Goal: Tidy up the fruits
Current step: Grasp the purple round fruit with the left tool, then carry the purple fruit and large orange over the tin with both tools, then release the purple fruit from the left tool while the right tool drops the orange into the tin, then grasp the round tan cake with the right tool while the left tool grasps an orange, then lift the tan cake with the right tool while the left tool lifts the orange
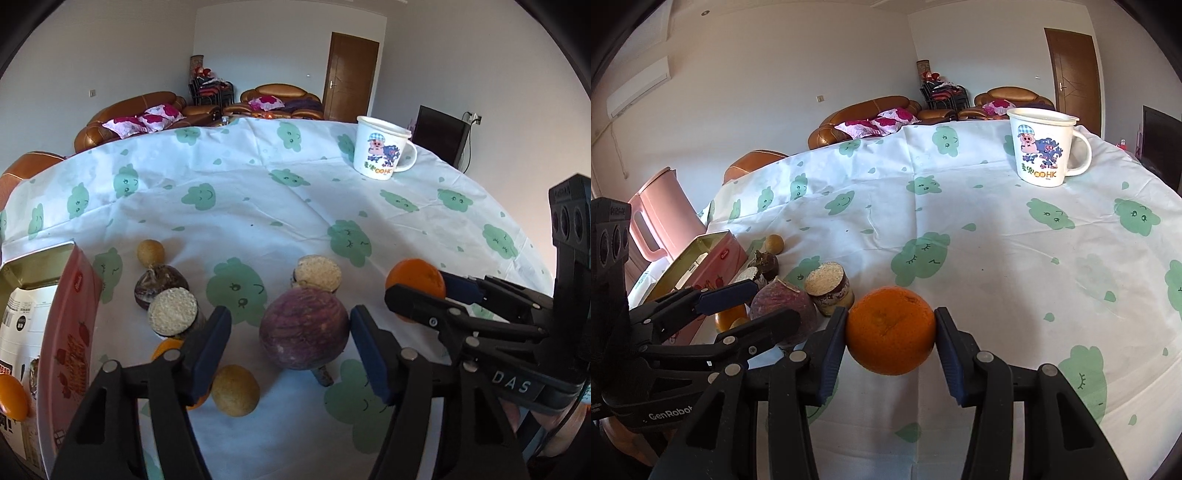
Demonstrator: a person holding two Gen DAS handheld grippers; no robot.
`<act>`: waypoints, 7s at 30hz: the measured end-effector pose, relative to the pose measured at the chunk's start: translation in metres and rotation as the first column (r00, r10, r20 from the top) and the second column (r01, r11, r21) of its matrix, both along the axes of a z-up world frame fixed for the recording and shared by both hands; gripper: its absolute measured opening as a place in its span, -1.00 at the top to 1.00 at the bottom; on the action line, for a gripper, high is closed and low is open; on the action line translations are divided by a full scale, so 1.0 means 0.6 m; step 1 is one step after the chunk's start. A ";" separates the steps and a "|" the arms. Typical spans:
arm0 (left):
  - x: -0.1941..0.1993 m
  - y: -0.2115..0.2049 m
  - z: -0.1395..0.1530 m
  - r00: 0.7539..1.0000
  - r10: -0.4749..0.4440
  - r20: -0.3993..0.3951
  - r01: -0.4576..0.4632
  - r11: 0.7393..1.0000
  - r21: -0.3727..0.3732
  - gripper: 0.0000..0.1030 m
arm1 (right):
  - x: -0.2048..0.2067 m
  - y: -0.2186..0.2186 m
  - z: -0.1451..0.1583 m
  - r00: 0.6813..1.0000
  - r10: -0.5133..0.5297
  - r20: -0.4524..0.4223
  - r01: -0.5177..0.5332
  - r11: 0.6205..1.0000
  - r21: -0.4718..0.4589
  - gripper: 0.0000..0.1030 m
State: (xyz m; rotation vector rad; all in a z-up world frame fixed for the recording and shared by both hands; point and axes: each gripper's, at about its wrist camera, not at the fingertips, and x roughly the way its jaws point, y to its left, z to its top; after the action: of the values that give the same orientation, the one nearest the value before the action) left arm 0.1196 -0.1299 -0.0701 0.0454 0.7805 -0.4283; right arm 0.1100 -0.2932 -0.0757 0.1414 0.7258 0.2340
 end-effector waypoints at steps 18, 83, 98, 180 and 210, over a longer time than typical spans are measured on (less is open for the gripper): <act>-0.029 -0.005 0.021 0.993 0.007 0.121 -0.012 0.999 0.039 -0.02 | -0.028 -0.005 0.020 0.993 0.000 0.119 -0.001 1.000 0.014 0.06; -0.087 0.149 0.083 0.894 0.304 0.330 -0.324 0.946 0.005 -0.02 | -0.029 0.135 0.121 0.928 0.236 0.289 -0.229 0.972 -0.059 0.06; -0.082 0.290 0.080 0.841 0.446 0.305 -0.471 0.882 0.009 -0.02 | 0.007 0.287 0.140 0.875 0.404 0.267 -0.390 0.915 -0.105 0.06; -0.028 0.105 0.009 0.973 0.207 0.103 -0.216 0.972 0.087 -0.33 | 0.084 0.112 0.001 0.987 0.148 -0.053 -0.156 0.969 -0.191 0.07; 0.007 0.118 -0.005 0.981 0.192 -0.009 -0.192 0.981 -0.030 0.38 | 0.075 0.106 0.010 0.982 0.189 -0.015 -0.190 0.973 -0.129 0.31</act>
State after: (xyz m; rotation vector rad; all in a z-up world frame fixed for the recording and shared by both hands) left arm 0.1239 -0.0594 -0.0732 -0.0600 0.7758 -0.2571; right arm 0.1548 -0.2296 -0.0695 -0.0520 0.7552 0.3678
